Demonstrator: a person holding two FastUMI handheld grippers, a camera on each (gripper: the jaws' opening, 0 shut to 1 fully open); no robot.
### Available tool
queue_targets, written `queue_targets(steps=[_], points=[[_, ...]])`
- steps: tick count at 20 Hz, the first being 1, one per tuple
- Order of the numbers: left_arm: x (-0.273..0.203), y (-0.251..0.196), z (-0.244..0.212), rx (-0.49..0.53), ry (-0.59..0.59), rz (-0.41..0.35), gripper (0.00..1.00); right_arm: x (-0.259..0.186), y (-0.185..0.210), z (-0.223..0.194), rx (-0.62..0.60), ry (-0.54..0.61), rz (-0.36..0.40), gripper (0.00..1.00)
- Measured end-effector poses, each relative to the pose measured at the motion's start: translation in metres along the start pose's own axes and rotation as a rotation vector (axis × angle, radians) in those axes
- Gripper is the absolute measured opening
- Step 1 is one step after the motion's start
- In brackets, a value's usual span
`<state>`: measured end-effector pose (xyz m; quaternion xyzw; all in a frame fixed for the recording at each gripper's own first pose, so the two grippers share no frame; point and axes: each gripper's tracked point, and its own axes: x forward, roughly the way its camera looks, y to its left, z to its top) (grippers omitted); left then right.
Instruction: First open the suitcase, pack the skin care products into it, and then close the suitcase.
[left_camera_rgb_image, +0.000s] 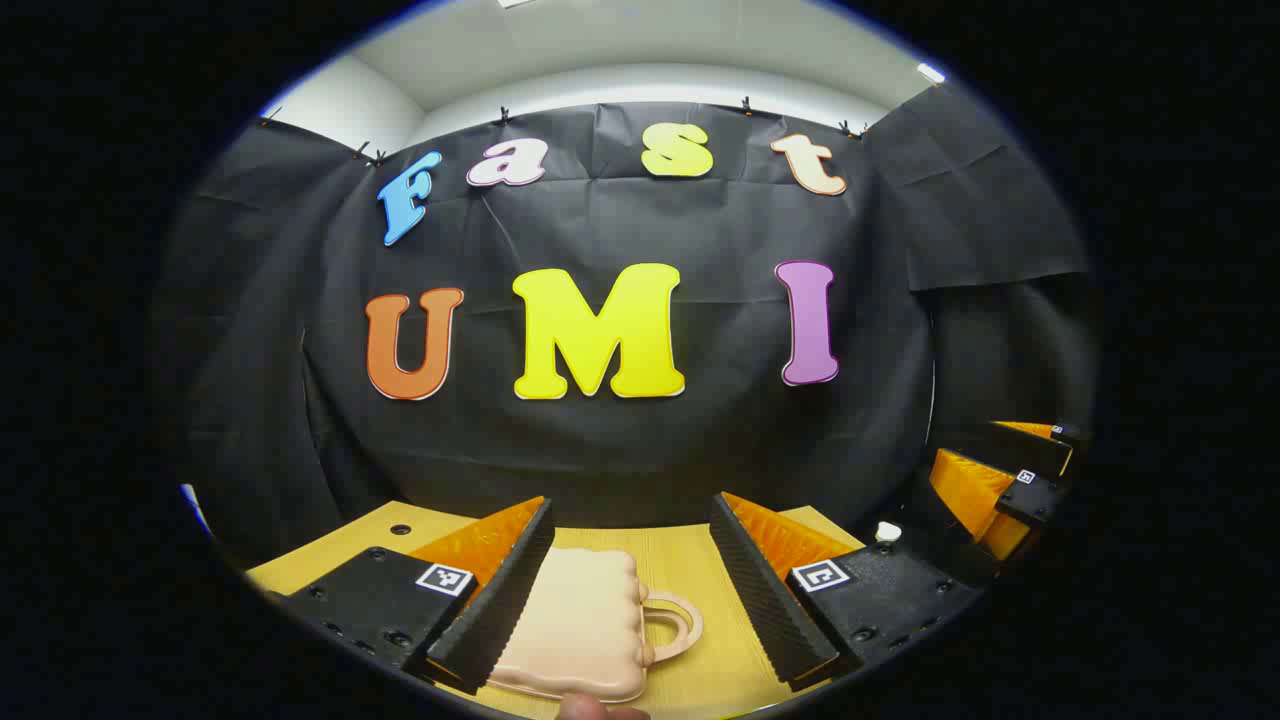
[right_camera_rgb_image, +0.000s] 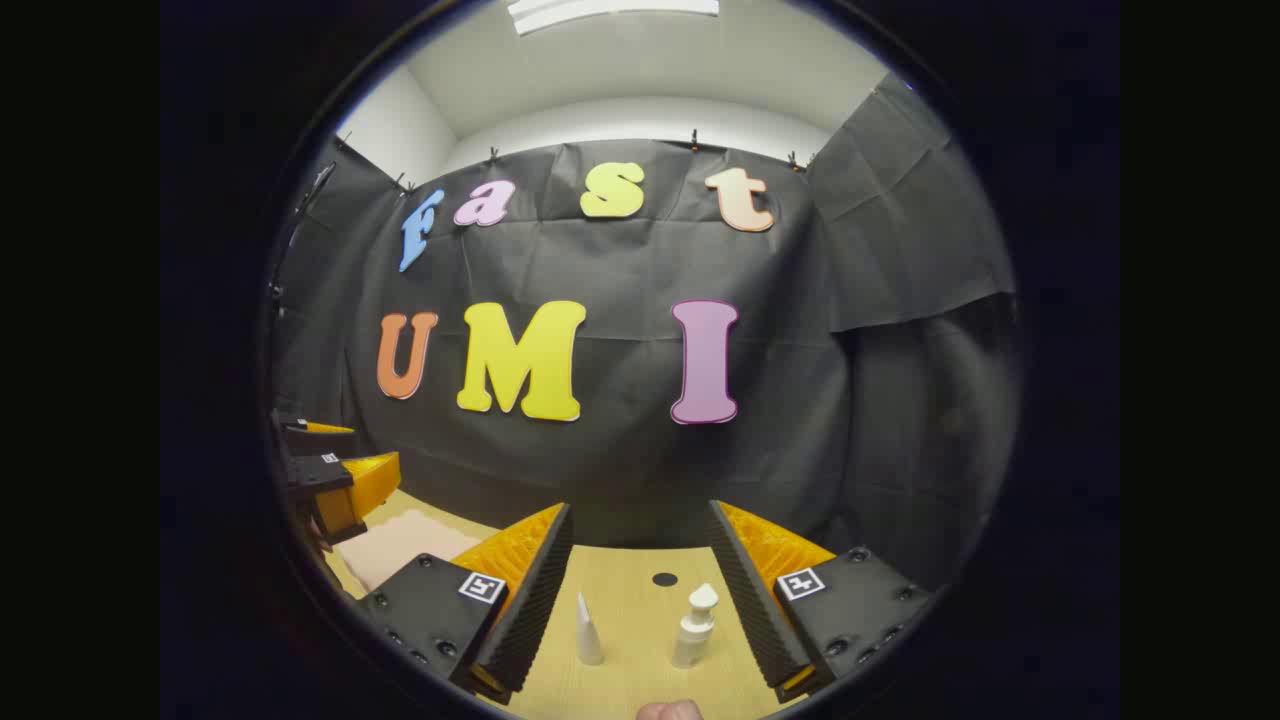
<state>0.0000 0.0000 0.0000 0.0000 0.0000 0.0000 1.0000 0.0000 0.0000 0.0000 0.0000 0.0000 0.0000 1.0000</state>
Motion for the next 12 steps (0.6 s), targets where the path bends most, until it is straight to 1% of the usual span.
queue_targets(steps=[6,12], points=[[0.0016,0.0040,-0.0027,-0.014,0.010,0.017,1.00,0.0048,0.0068,0.0079,-0.010,-0.027,0.023,0.80],[0.0036,0.0067,-0.0057,-0.013,0.018,0.027,1.00,0.0091,0.0083,0.0033,-0.014,-0.020,0.034,0.80]])
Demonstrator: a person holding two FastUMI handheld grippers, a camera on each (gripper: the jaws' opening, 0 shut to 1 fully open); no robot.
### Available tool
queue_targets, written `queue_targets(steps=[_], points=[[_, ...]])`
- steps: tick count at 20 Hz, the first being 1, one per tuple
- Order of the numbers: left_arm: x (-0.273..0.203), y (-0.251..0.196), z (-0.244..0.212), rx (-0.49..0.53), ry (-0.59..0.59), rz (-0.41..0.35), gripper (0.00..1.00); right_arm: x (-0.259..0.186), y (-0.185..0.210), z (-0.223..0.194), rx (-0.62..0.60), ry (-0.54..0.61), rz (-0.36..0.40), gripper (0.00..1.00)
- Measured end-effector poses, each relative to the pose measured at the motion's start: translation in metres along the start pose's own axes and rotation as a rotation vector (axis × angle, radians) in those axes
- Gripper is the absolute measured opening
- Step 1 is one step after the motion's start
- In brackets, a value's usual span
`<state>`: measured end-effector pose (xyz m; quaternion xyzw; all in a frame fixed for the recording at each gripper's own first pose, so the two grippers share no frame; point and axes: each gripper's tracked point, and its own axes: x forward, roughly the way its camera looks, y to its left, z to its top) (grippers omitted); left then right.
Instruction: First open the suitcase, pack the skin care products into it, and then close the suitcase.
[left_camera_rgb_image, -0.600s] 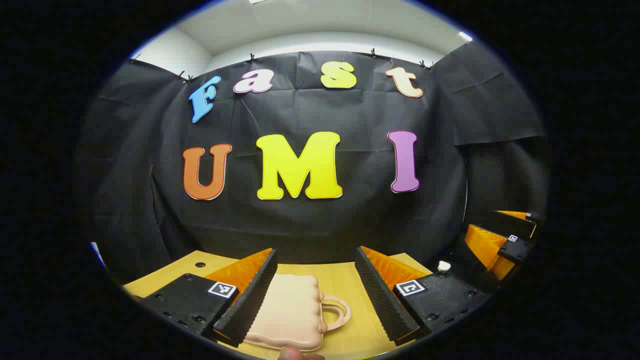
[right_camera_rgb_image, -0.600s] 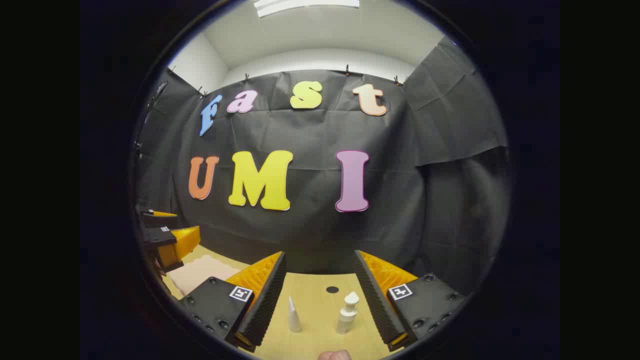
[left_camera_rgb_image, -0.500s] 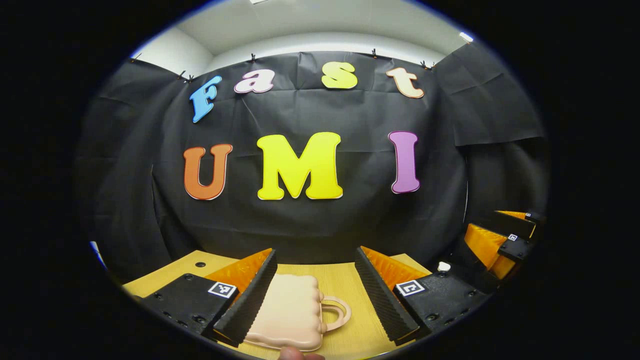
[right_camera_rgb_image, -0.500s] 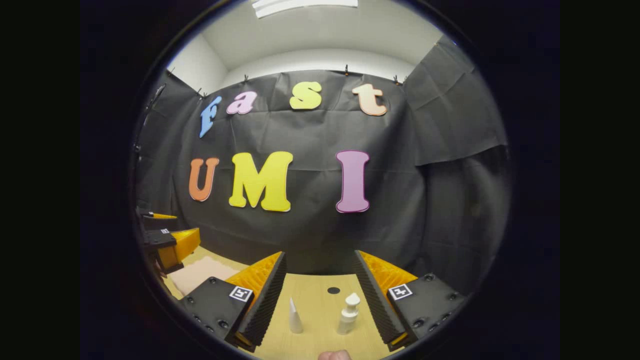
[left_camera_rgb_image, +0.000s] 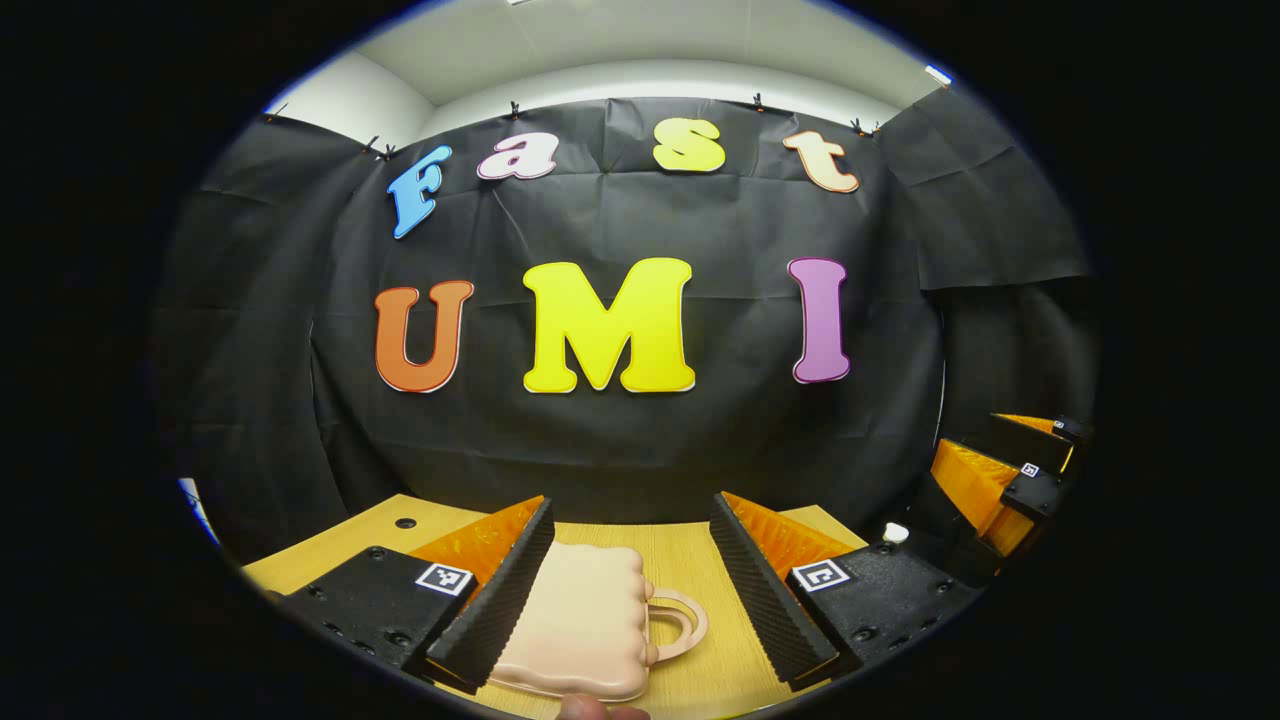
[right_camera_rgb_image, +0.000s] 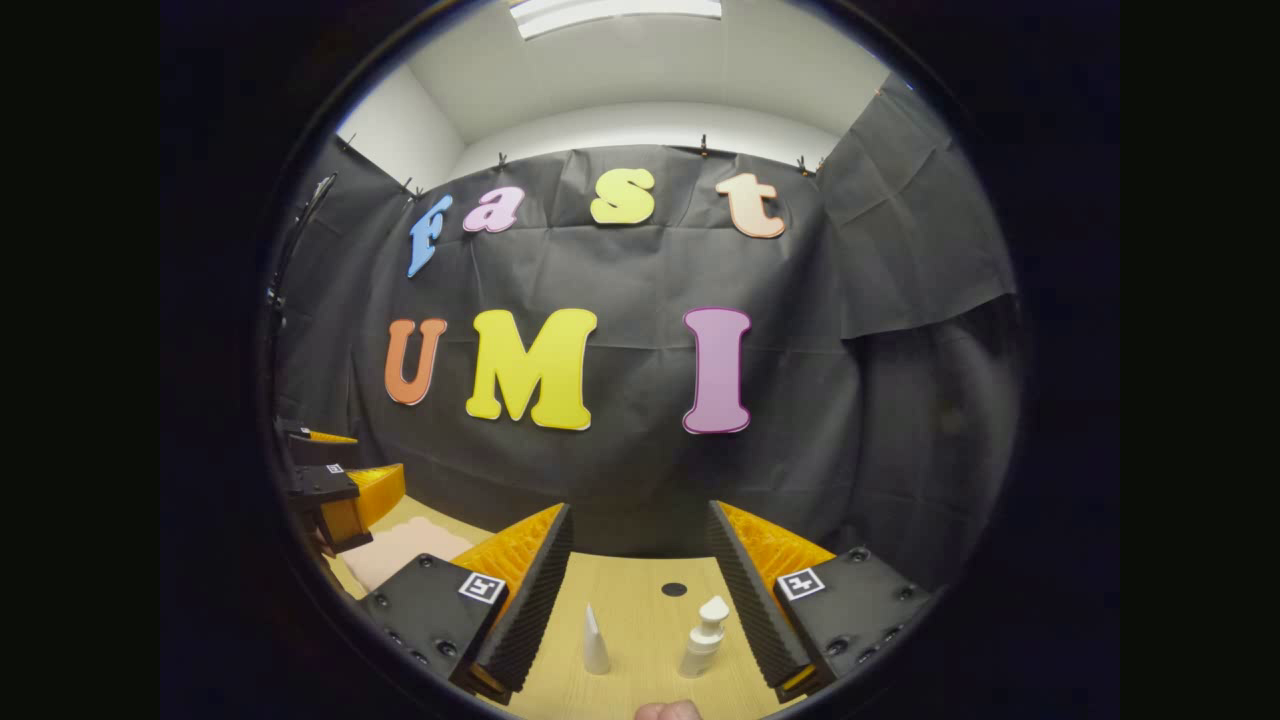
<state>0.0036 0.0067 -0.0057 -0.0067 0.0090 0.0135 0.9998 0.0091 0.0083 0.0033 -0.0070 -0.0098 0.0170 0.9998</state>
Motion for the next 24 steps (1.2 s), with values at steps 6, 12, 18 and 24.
queue_targets(steps=[6,12,18,24], points=[[0.003,0.001,-0.007,0.004,0.010,0.006,1.00,0.004,-0.004,-0.005,0.003,0.018,-0.005,0.80],[0.004,-0.017,-0.049,0.121,0.106,-0.064,1.00,-0.004,-0.018,-0.020,-0.008,0.049,-0.030,0.81],[0.013,-0.050,-0.131,0.445,0.288,-0.202,0.99,-0.016,-0.061,-0.043,-0.024,0.118,-0.107,0.80],[0.024,-0.053,-0.216,0.733,0.494,-0.233,0.98,-0.028,-0.100,-0.057,-0.054,0.157,-0.158,0.80]])
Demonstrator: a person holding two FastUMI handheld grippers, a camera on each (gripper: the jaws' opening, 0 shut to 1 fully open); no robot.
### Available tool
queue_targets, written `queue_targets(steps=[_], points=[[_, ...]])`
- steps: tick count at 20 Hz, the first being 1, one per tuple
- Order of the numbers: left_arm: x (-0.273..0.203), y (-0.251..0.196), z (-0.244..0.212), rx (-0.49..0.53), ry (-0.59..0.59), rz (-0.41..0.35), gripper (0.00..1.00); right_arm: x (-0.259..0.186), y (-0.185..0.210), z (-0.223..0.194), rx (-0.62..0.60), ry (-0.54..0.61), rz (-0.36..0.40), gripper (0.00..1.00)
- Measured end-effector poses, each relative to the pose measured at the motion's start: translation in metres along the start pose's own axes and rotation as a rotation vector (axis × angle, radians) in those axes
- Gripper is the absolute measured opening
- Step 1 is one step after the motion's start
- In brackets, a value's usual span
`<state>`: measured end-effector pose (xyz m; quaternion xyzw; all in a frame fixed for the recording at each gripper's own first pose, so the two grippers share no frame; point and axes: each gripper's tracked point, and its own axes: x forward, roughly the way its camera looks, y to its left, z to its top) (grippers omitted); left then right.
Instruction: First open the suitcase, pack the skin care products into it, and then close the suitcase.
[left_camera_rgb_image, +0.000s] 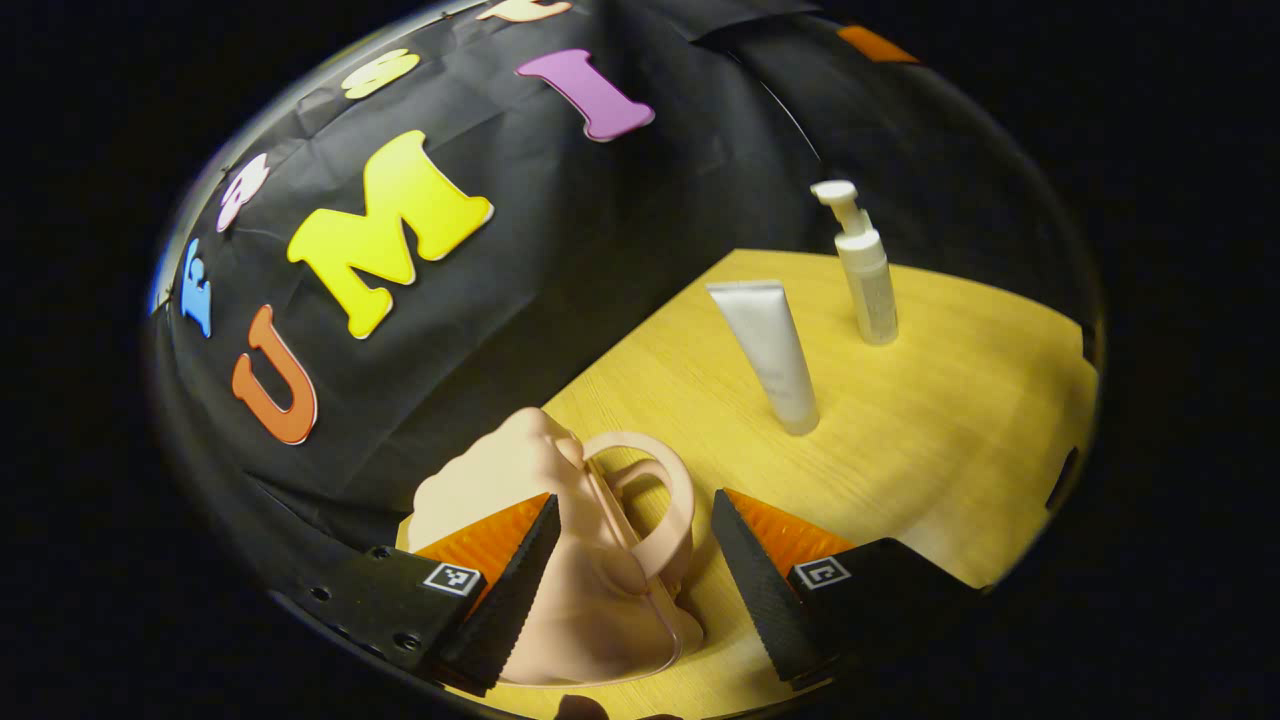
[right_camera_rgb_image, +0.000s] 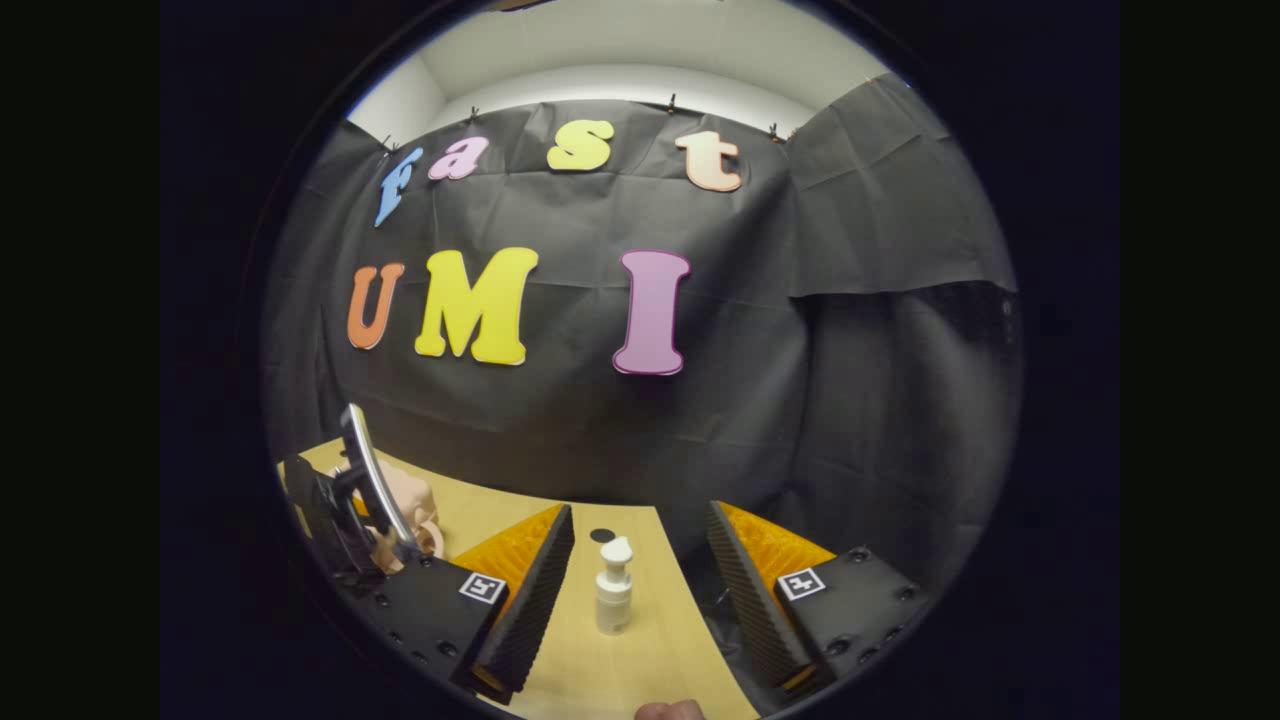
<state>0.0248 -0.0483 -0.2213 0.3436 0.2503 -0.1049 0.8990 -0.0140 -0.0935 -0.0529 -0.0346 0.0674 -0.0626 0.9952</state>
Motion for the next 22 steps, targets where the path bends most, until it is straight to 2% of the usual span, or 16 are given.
queue_targets(steps=[4,7,8,9,10,12,15,18,22], points=[[0.022,-0.006,-0.013,0.124,0.087,0.019,0.92,0.002,-0.017,-0.009,0.014,0.023,-0.024,0.80],[0.039,-0.009,-0.021,0.165,0.150,0.007,0.80,0.003,-0.025,-0.012,0.015,0.030,-0.031,0.80],[0.042,-0.011,-0.024,0.176,0.164,0.000,0.70,0.002,-0.027,-0.013,0.016,0.032,-0.032,0.80],[0.044,-0.011,-0.024,0.184,0.172,-0.002,0.66,0.003,-0.028,-0.014,0.018,0.033,-0.035,0.80],[0.046,-0.013,-0.025,0.185,0.176,-0.009,0.53,0.003,-0.030,-0.015,0.020,0.038,-0.036,0.80],[0.045,-0.014,-0.027,0.202,0.192,0.000,0.38,0.003,-0.033,-0.020,0.029,0.051,-0.041,0.80],[0.044,-0.013,-0.022,0.216,0.182,0.017,0.30,0.000,-0.034,-0.021,0.030,0.051,-0.043,0.80],[0.038,-0.011,-0.010,0.202,0.123,0.005,0.15,-0.002,-0.033,-0.017,0.036,0.040,-0.044,0.79],[0.024,0.008,-0.002,0.147,0.075,0.029,0.06,-0.007,-0.022,-0.012,0.045,0.024,-0.029,0.80]])
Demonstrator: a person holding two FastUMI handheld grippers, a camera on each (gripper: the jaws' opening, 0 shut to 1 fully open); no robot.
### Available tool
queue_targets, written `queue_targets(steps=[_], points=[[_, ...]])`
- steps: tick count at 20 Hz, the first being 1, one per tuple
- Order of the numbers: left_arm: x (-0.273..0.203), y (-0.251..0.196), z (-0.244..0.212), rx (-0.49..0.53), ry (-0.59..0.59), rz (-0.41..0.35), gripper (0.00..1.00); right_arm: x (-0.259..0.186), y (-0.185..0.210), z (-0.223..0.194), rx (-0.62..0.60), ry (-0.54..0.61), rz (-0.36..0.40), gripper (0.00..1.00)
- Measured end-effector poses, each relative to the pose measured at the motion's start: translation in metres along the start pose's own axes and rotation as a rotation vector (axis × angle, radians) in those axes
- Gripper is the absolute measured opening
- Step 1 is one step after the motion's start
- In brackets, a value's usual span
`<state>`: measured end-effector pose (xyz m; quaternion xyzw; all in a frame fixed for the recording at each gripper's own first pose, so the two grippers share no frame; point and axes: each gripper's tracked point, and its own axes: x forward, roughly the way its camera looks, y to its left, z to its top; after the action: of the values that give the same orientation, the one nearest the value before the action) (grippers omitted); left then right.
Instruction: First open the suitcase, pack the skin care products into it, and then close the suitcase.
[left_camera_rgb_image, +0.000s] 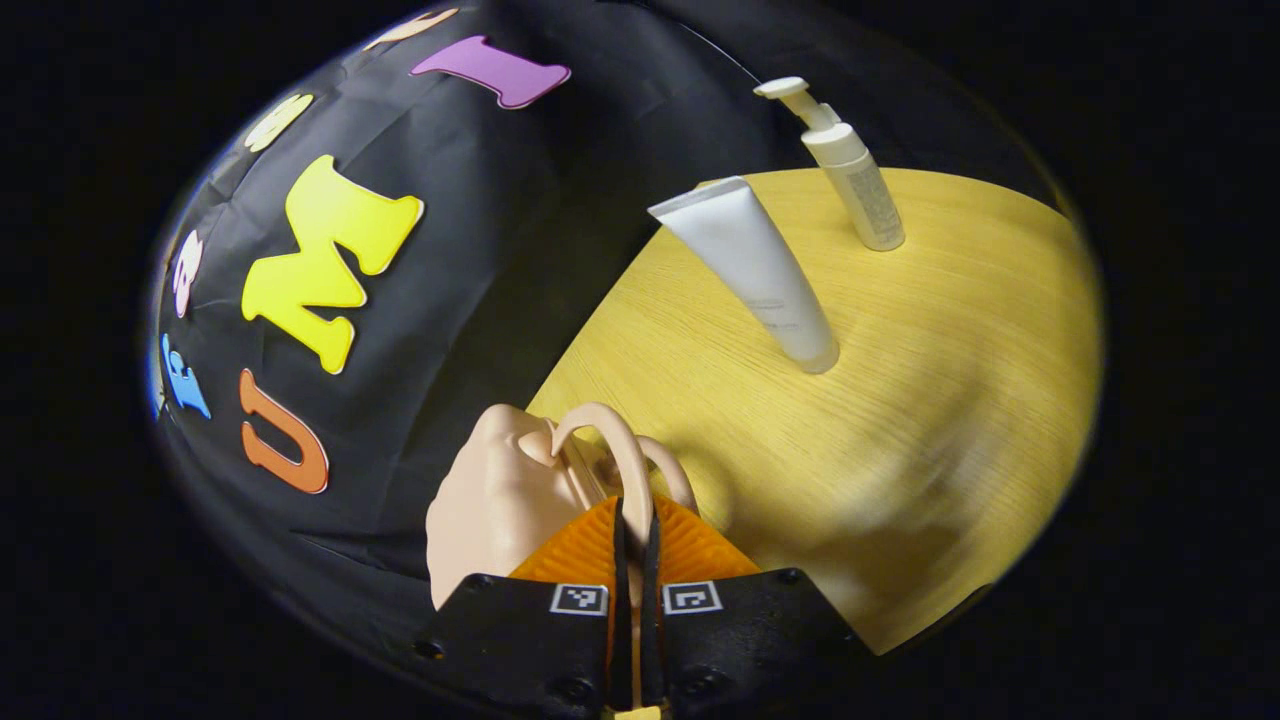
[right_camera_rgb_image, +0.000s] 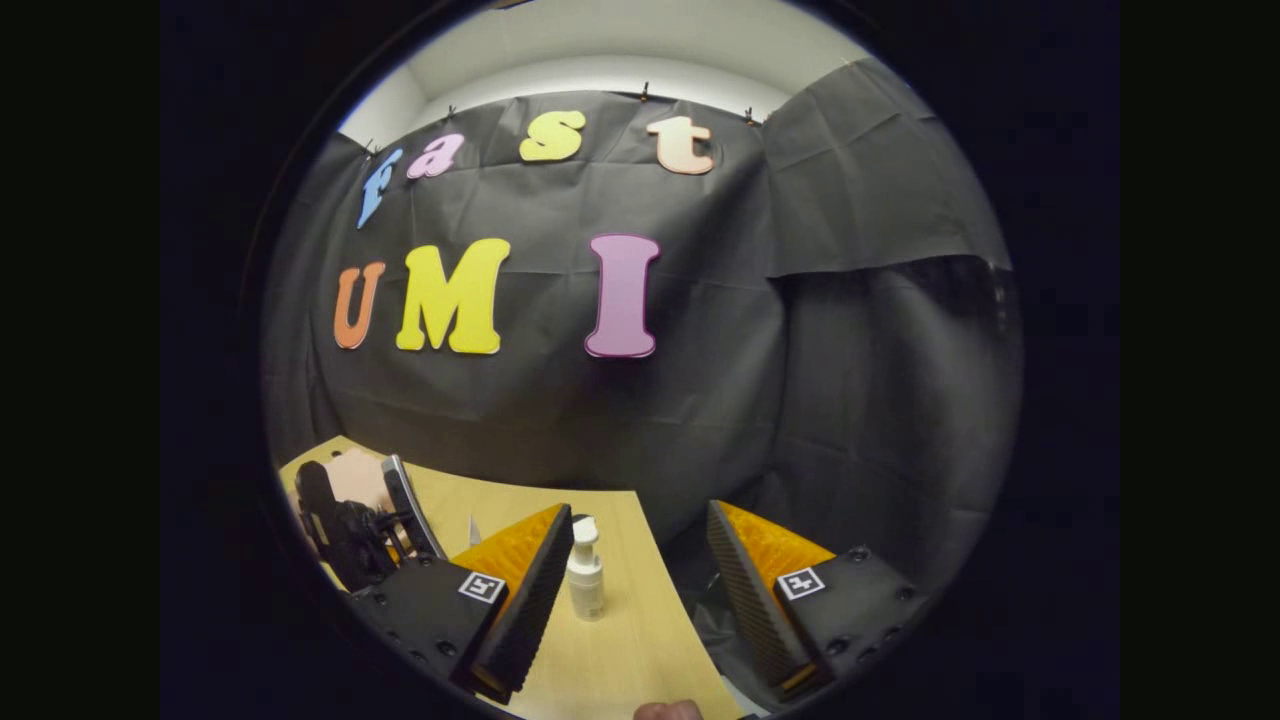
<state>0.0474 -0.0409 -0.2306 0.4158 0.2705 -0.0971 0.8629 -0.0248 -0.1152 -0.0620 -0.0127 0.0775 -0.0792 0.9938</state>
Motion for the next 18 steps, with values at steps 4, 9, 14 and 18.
queue_targets(steps=[4,9,14,18], points=[[-0.021,0.030,0.008,-0.131,-0.063,0.011,0.03,-0.002,0.015,0.011,0.002,-0.030,0.015,0.80],[-0.054,0.097,0.017,-0.299,-0.150,0.070,0.03,-0.006,0.039,0.027,-0.016,-0.063,0.044,0.80],[-0.094,0.202,-0.014,-0.463,-0.246,0.183,0.03,-0.008,0.062,0.043,-0.037,-0.084,0.064,0.80],[-0.095,0.283,-0.080,-0.554,-0.322,0.319,0.02,-0.007,0.086,0.056,-0.062,-0.095,0.083,0.80]])
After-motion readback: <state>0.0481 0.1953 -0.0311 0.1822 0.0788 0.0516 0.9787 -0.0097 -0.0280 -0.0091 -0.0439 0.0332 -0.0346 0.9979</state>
